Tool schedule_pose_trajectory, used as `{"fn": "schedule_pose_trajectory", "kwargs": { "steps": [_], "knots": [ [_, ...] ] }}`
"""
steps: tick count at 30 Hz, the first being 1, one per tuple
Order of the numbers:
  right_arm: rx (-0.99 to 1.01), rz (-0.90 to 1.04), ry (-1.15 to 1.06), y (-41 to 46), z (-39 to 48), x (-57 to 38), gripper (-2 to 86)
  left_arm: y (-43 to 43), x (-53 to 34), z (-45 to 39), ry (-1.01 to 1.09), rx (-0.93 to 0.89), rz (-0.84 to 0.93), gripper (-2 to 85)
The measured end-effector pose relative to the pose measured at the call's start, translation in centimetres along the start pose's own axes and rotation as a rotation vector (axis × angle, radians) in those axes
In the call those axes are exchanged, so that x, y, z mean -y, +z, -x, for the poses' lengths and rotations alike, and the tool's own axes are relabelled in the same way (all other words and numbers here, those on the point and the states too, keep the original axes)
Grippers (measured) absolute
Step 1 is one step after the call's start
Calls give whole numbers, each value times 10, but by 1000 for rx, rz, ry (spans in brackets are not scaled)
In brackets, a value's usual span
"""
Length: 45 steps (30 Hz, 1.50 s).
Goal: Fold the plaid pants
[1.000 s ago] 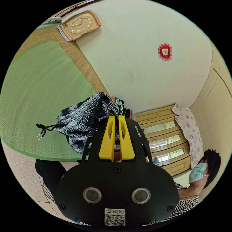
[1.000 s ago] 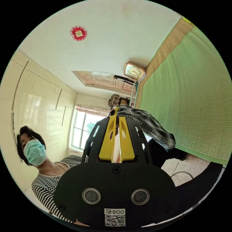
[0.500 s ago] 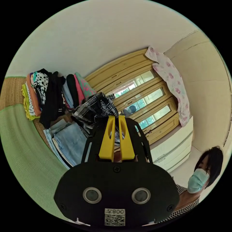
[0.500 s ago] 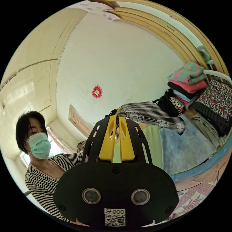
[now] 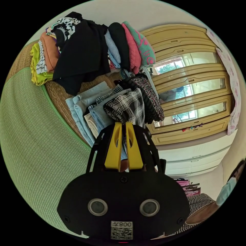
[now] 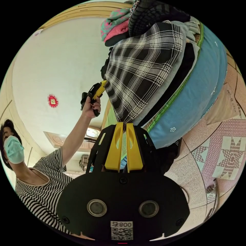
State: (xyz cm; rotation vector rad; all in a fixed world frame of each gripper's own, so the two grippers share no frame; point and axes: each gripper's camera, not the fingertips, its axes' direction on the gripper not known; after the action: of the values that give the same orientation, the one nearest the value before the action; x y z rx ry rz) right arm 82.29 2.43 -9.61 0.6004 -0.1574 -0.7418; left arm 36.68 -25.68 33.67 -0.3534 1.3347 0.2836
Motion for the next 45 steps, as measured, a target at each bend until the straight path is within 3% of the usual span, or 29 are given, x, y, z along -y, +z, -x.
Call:
{"fn": "schedule_pose_trajectory", "kwargs": {
  "steps": [7,13,18,22,24,35,38,45],
  "knots": [
    [71,-69,45,-30,-3,-4,18,40,22,16,-2,-49,-81,49],
    [26,-265,96,-83,8,-20,6,50,25,-6,101,56,-236,30],
    [-306,-278,-348,-76,130,70,1,94,44,-55,347,281,-190,8],
    [-603,-217,-525,-15,191,145,0,146,58,-74,445,576,-128,3],
    [-711,-137,-569,30,211,184,0,165,63,-71,455,633,-91,2],
    [-898,31,-583,133,233,246,1,210,67,-48,482,650,-127,1],
    [-869,91,-541,142,239,259,1,213,67,-44,468,648,-133,1],
    [-739,29,-538,116,269,248,1,195,60,-48,411,560,-153,1]
  ]
}}
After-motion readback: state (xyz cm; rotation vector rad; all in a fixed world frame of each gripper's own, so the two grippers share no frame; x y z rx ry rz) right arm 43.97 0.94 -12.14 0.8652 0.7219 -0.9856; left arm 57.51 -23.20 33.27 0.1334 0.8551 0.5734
